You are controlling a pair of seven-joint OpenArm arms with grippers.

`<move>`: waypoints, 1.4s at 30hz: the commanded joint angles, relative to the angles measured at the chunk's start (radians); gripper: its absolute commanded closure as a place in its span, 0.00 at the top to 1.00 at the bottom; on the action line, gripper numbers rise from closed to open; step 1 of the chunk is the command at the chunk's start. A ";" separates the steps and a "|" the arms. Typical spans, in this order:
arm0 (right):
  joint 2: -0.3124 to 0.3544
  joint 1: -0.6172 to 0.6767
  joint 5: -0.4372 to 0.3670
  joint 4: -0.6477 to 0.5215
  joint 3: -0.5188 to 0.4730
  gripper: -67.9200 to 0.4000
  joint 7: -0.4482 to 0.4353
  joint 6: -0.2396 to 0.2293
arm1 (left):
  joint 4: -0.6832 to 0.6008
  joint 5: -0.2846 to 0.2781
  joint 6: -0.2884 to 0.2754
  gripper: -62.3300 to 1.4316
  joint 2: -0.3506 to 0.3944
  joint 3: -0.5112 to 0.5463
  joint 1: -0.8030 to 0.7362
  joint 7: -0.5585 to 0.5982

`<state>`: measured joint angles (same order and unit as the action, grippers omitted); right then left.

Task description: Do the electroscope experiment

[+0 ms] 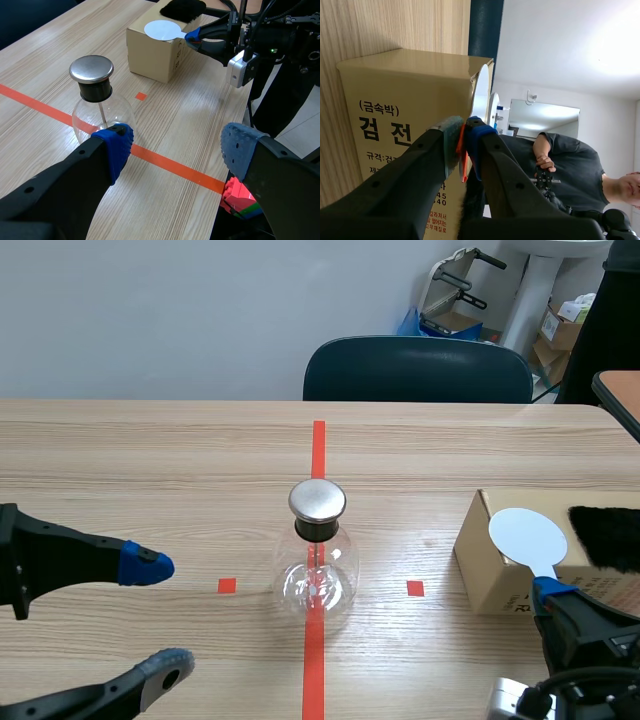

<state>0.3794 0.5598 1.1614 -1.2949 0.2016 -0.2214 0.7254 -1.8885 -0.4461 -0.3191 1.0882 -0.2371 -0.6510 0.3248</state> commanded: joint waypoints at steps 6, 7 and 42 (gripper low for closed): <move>0.011 -0.011 -0.002 -0.013 -0.014 0.02 0.002 0.058 | -0.002 -0.007 -0.006 0.65 -0.011 0.003 -0.002 0.018; 0.011 -0.011 -0.002 -0.013 -0.014 0.02 0.002 0.058 | -0.002 -0.007 -0.006 0.65 -0.011 0.003 -0.002 0.019; 0.011 -0.011 -0.002 -0.013 -0.013 0.02 0.002 0.058 | 0.024 -0.007 -0.006 0.65 -0.027 0.003 -0.002 0.061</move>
